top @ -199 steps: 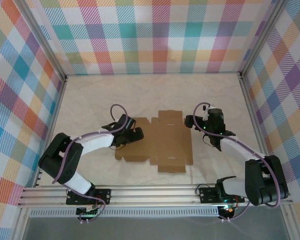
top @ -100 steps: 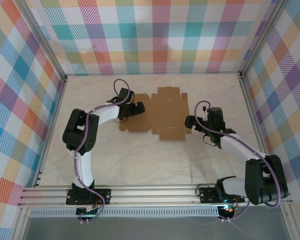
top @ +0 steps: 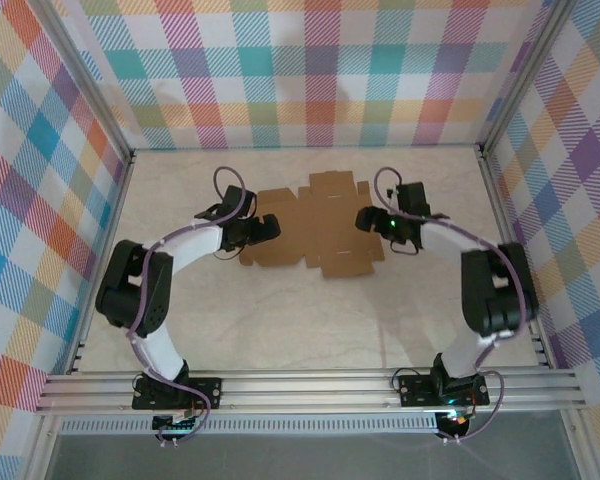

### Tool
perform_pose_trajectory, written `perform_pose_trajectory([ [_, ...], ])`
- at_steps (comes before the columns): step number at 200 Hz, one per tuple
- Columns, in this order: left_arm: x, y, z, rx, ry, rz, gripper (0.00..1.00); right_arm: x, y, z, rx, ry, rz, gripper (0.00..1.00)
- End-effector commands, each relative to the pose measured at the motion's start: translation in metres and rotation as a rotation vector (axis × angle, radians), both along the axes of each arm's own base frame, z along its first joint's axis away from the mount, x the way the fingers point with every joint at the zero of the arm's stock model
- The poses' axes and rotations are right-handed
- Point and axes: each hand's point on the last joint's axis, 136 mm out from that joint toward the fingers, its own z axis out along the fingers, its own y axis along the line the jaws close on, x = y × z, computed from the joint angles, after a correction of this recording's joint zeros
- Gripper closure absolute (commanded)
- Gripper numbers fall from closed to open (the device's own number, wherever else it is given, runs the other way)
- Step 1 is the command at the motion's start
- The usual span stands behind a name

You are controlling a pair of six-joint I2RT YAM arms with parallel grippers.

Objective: Fold the paper box

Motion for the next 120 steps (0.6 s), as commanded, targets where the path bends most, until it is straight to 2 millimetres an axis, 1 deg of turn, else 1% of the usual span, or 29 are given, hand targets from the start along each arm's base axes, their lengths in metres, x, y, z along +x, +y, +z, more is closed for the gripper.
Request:
perform_pose_trajectory([
  [1, -0.006, 0.007, 0.015, 0.002, -0.056, 0.027, 0.0, 0.015, 0.027, -0.012, 0.107, 0.099, 0.038, 0.14],
  [22, -0.016, 0.013, 0.019, 0.015, -0.065, 0.041, 0.0, 0.034, 0.034, -0.027, 0.123, 0.145, 0.021, 0.14],
  [33, -0.019, 0.016, 0.021, 0.022, -0.07, 0.048, 0.0, 0.039, 0.035, -0.032, 0.127, 0.159, 0.014, 0.14],
  [45, -0.021, 0.019, 0.024, 0.029, -0.076, 0.051, 0.0, 0.039, 0.036, -0.037, 0.13, 0.175, 0.009, 0.14],
  [63, -0.021, 0.02, 0.028, 0.038, -0.083, 0.047, 0.0, 0.027, 0.039, -0.045, 0.13, 0.2, 0.01, 0.14],
  [84, -0.017, 0.016, 0.032, 0.032, -0.09, 0.034, 0.0, 0.004, 0.038, -0.053, 0.125, 0.221, 0.007, 0.13],
  [108, -0.009, 0.004, 0.036, 0.014, -0.094, -0.004, 0.0, -0.026, 0.033, -0.056, 0.139, 0.245, -0.01, 0.13],
  [120, -0.004, -0.009, 0.037, -0.003, -0.099, -0.053, 0.0, -0.039, 0.03, -0.056, 0.148, 0.25, -0.015, 0.11],
])
